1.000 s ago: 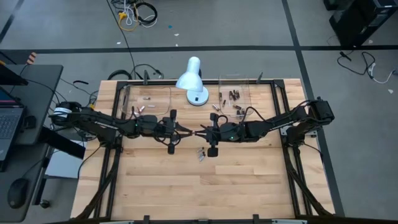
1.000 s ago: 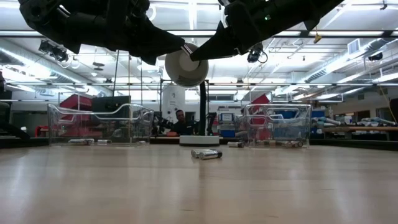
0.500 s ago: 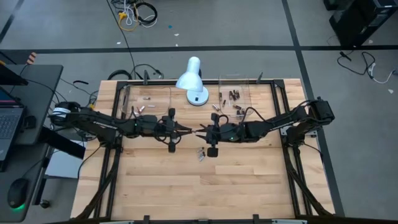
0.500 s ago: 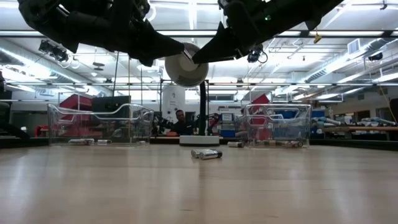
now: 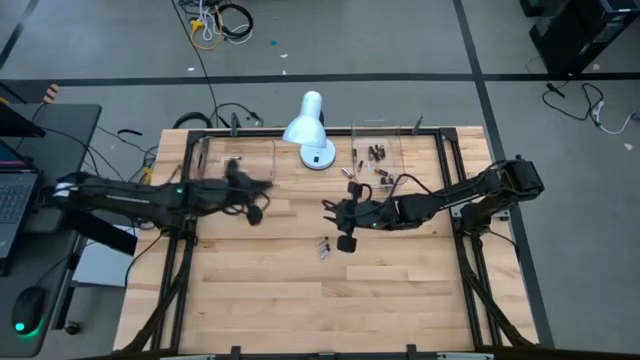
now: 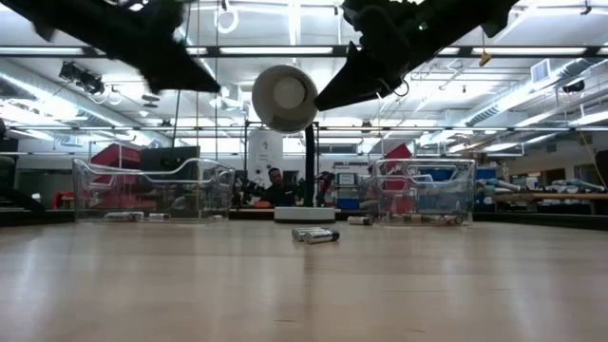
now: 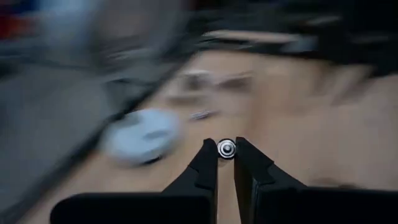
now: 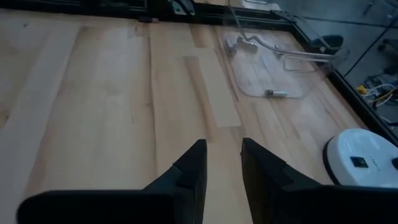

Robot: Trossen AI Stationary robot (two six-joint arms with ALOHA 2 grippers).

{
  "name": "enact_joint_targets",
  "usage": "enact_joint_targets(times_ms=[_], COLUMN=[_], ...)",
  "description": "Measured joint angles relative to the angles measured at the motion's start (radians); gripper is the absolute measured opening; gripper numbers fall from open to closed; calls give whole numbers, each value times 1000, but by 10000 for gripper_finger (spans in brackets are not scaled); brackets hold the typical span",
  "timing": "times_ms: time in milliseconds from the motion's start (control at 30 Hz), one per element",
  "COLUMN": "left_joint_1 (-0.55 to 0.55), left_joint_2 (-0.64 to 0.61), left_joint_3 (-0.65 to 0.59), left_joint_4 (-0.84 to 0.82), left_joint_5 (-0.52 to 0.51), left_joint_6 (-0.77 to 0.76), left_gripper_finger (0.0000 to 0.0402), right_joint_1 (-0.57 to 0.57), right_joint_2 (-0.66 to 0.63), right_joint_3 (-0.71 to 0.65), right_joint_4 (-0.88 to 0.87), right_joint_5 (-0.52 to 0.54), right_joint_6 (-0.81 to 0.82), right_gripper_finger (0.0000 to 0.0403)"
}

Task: Sort batteries
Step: Put the silver battery in the transparent bin

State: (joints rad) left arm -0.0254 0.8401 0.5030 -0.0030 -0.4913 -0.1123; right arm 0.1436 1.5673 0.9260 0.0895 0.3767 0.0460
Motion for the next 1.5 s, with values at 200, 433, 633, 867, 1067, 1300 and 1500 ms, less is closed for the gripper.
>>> enact_joint_targets(times_ms=[200, 433, 633, 867, 1067, 1300, 1500], left_joint_1=[113, 247, 293, 301, 246, 100, -22], left_joint_2=[-141, -148, -147, -148, -147, -142, -104], left_joint_3=[0, 0, 0, 7, 17, -27, -108], left_joint_4=[-277, -447, -433, -406, -243, 80, 224], left_joint_5=[-326, -281, -224, -224, -26, 309, 347], left_joint_6=[-127, -221, -234, -214, -95, 58, 102], left_gripper_finger=[20, 35, 86, 141, 148, 147, 147], right_joint_1=[0, -1, 2, 2, 9, 12, 51], right_joint_2=[0, 0, 0, 0, 0, 0, 1], right_joint_3=[0, 0, 0, 0, 0, 0, 0], right_joint_4=[8, 16, 15, 14, 10, 7, -32], right_joint_5=[-1, -3, -3, -3, -14, -82, -116], right_joint_6=[-1, 7, 24, 34, 33, 42, 48], right_gripper_finger=[85, 85, 86, 84, 86, 85, 91])
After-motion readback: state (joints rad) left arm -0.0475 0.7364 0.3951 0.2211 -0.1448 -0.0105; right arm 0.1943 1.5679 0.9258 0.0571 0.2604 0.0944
